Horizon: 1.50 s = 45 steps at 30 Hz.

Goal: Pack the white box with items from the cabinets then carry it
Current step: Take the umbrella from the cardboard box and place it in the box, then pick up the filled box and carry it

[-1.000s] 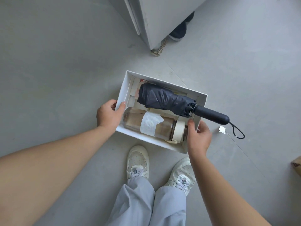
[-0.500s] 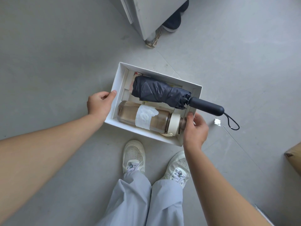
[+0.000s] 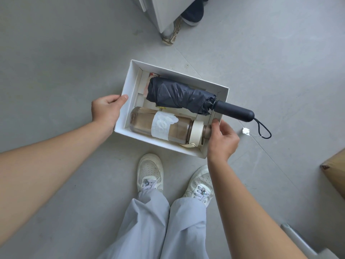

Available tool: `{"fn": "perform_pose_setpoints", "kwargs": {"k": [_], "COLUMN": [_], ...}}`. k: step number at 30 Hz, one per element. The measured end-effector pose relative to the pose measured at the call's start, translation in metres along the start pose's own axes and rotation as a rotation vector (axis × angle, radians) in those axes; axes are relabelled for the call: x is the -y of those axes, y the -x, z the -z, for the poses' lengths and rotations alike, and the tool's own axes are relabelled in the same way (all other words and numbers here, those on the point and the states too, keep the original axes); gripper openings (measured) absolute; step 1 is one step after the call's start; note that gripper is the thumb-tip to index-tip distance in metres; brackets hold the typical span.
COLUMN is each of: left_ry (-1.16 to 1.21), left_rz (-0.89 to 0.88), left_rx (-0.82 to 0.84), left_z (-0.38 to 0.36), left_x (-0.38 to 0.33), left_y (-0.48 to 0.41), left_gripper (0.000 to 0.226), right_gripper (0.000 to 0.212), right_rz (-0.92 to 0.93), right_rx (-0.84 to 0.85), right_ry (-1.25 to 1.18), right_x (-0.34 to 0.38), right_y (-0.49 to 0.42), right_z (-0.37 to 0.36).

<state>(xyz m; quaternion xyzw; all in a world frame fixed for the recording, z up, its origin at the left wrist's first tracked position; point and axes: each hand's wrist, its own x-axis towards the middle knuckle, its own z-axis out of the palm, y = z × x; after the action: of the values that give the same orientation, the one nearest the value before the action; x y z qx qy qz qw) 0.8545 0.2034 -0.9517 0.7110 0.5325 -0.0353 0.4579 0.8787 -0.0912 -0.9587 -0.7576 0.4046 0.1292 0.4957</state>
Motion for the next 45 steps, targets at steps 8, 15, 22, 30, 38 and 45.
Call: {"fn": "perform_pose_setpoints", "kwargs": {"k": [8,15,22,30,38,45], "left_ry": [0.024,0.097,0.154,0.193,0.255,0.225], "left_rz": [0.041,0.099,0.077,-0.049,-0.113,-0.146], "left_rx": [0.0,-0.088,-0.125,-0.22,-0.282,-0.246], "left_z": [0.007,0.034,0.078,0.161,0.277,0.386], "left_x": [0.008,0.032,0.014,-0.058,-0.162,-0.245], "left_y": [0.011,0.04,0.071,0.136,0.228,0.331], "left_gripper": [0.024,0.025,0.022,0.019,0.029,0.015], "right_gripper": [0.032,0.039,0.033,0.028,0.022,0.016], "right_rz": [-0.003,0.046,0.096,0.187,0.297,0.383], "right_rx": [-0.002,0.052,0.097,0.149,0.209,0.235], "right_ry": [0.03,0.062,0.068,0.017,-0.027,0.013], "right_x": [-0.002,-0.006,0.026,0.113,0.23,0.335], "right_y": [0.006,0.022,0.058,0.13,0.239,0.341], "right_z": [0.003,0.017,0.031,0.069,0.135,0.221]}}
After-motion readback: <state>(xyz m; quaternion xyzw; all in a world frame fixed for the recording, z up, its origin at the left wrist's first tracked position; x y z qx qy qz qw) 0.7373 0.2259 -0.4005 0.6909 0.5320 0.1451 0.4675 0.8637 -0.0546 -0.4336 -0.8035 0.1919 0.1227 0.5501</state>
